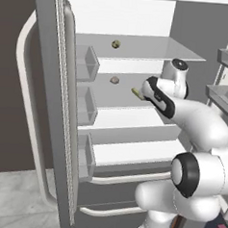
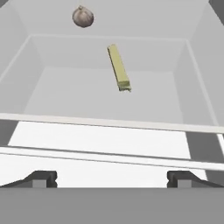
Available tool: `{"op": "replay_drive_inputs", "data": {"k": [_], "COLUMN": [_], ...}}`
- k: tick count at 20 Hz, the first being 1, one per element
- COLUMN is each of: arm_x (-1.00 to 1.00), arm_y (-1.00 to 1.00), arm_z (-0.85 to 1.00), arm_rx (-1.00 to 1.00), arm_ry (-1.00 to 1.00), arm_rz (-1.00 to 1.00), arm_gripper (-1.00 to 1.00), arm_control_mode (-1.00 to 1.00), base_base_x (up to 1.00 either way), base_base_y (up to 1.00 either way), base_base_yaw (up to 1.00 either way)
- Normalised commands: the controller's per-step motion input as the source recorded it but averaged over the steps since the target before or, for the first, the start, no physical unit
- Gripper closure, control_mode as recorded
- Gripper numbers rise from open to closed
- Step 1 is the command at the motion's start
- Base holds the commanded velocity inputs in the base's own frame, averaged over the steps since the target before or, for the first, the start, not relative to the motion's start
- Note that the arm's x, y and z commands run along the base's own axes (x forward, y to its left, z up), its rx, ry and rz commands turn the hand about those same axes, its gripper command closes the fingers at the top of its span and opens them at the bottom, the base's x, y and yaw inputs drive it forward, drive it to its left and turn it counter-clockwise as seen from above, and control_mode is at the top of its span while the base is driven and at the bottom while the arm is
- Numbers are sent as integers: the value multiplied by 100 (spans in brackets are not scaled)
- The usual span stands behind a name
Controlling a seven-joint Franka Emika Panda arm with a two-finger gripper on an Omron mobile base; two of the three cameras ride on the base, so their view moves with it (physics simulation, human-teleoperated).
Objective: Pick the egg and butter from the fridge and place them by the bowl for mixing.
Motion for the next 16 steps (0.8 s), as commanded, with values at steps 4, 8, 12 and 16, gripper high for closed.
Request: {"op": "replay_drive_inputs", "data": {"k": [4,8,12,16], "arm_x": [46,44,38,34], "arm_y": [0,0,0,0], "arm_z": [-2,-10,-24,-30], "arm_rx": [0,0,0,0], "arm_ry": [0,-1,-7,-16], "arm_rz": [0,0,0,0], "arm_gripper": [-100,-100,-100,-100], "arm_control_mode": [-100,-100,-100,-100], "base_base_x": [0,0,0,0], "base_base_y": [0,0,0,0], "base_base_yaw": [0,0,0,0]}}
